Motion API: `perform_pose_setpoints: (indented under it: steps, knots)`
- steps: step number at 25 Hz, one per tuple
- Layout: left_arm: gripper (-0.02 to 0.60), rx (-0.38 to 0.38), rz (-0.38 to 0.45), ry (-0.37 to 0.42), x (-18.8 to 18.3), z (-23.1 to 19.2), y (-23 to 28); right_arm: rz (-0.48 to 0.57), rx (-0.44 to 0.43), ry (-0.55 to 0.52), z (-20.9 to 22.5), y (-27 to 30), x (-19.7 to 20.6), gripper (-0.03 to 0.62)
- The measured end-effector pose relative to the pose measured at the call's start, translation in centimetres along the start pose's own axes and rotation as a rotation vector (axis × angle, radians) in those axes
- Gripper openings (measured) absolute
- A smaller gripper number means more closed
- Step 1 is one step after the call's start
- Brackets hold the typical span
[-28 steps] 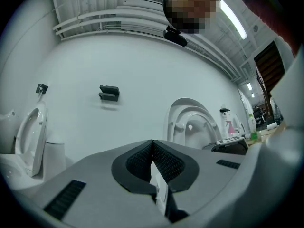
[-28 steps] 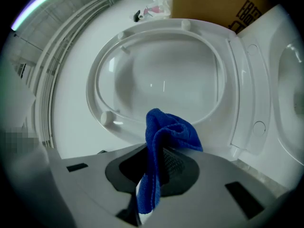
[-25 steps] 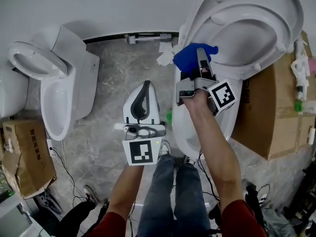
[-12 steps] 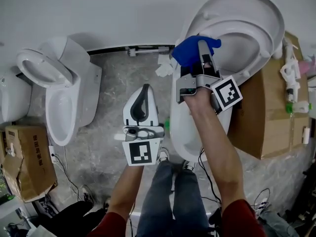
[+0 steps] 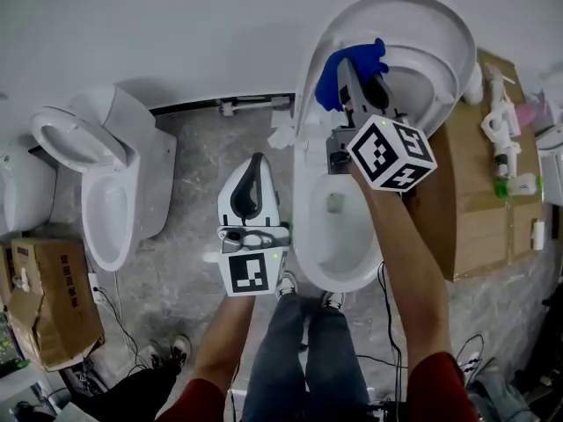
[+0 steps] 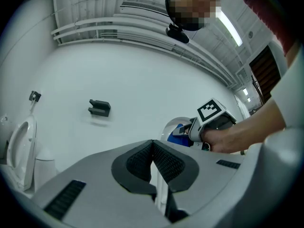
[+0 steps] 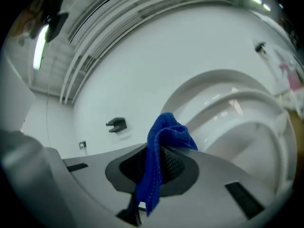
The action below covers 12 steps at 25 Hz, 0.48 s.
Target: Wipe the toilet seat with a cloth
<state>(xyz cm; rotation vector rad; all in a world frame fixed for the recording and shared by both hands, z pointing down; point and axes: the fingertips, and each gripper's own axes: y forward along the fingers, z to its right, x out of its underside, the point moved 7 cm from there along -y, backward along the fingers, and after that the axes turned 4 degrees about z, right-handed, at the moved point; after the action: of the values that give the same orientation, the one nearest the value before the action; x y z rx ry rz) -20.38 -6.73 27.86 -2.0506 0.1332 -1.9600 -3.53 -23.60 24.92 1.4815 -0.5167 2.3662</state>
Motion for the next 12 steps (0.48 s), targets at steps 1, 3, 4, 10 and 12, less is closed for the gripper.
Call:
perform_pose_setpoints:
  steps: [1, 3, 4, 10, 12]
  knots:
    - [0.015, 0.004, 0.007, 0.005, -0.2, 0.3, 0.2, -0.019, 0.000, -0.105, 0.0, 0.0, -0.5, 0.060]
    - [0.015, 0.005, 0.000, 0.006, -0.1, 0.9, 0.3, -0.043, -0.004, -0.271, 0.0, -0.2, -1.2, 0.060]
    - [0.015, 0.005, -0.003, 0.003, 0.0, 1.3, 0.4, -0.048, -0.006, -0.325, 0.1, -0.3, -1.6, 0.060]
    - [0.015, 0.030, -0.018, -0.002, 0.3, 4.1, 1.2, -0.027, 0.046, -0.374, 3.5, -1.9, -4.1, 0.060]
    - [0.015, 0.039, -0.021, -0.001, 0.4, 5.1, 1.5, -0.013, 0.073, -0.363, 5.3, -2.7, -5.3, 0.060]
